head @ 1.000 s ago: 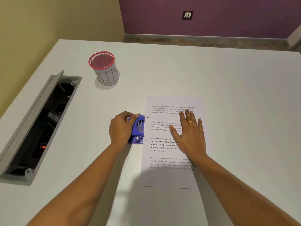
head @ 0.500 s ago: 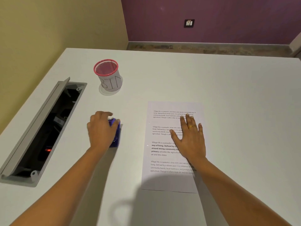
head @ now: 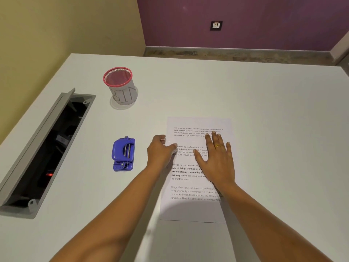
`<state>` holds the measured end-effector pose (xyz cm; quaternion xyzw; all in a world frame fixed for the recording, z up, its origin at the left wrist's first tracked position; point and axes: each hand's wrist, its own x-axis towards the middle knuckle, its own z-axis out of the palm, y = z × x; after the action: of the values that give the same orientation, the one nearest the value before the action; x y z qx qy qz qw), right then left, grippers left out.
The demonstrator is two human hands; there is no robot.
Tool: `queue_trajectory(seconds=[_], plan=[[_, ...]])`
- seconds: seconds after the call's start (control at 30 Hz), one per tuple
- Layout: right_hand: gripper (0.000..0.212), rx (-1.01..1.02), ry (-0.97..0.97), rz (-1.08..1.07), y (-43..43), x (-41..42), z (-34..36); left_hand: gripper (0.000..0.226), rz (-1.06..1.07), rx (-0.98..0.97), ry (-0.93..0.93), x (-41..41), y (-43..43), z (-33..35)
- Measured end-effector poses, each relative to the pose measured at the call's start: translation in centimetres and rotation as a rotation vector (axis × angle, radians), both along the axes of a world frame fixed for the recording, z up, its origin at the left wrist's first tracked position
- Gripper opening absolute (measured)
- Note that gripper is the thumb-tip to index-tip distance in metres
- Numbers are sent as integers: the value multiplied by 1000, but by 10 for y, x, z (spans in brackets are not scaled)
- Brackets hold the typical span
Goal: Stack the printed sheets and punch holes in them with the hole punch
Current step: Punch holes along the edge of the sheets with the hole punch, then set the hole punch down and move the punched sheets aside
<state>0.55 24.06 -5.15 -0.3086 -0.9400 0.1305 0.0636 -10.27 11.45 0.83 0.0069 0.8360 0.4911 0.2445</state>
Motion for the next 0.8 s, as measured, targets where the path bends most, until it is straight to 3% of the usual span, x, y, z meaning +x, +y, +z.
queue_trajectory(seconds=[0.13,0.4,0.6,0.7,0.8], plan=[[73,-3,3,1,0,0,1,55,90,79,-159,-6,3,3],[73,-3,10,-2,-1,-1,1,73,-30,-135,-50,-8,11,2],[73,2,12,1,-1,0,1,78,-22,-97,-108,-8,14,5],[73,2,16,-1,0,0,0,67,25,-55,-185,-15,11,7],[73,-4,16,0,0,-1,-1,17,54,45,-318,-20,8,10]])
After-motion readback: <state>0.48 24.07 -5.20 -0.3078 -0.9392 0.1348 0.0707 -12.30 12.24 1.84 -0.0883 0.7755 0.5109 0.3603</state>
